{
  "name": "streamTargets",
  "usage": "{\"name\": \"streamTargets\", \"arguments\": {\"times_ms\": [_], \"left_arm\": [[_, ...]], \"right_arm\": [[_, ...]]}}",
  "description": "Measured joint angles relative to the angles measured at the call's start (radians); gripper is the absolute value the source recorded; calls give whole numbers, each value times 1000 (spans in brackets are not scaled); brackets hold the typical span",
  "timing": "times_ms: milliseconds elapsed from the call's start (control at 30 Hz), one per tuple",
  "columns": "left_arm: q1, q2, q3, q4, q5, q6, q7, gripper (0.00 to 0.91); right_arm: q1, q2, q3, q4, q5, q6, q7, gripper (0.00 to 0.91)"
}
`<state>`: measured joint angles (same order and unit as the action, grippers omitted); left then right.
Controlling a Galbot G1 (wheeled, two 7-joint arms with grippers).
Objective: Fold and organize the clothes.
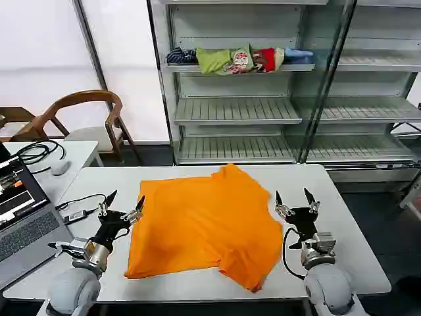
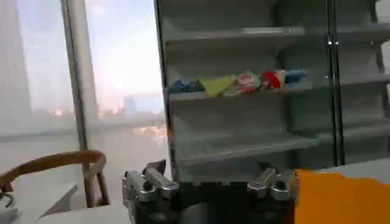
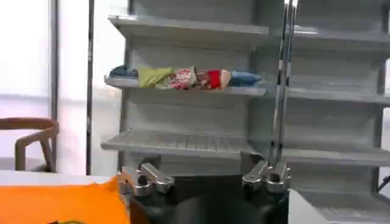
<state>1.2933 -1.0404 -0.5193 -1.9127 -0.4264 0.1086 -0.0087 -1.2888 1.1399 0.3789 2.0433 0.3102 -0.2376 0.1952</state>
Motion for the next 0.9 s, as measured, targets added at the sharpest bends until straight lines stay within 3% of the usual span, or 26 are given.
{"name": "streamTargets", "arguments": {"times_ms": [367, 900], "left_arm": [[161, 57, -13, -126, -73, 112, -84, 907], [309, 95, -23, -227, -208, 325, -198, 907]], "right_arm": [[-183, -65, -41, 119, 15, -54, 34, 907], [-324, -82, -74, 160, 32, -115, 72, 907]]}}
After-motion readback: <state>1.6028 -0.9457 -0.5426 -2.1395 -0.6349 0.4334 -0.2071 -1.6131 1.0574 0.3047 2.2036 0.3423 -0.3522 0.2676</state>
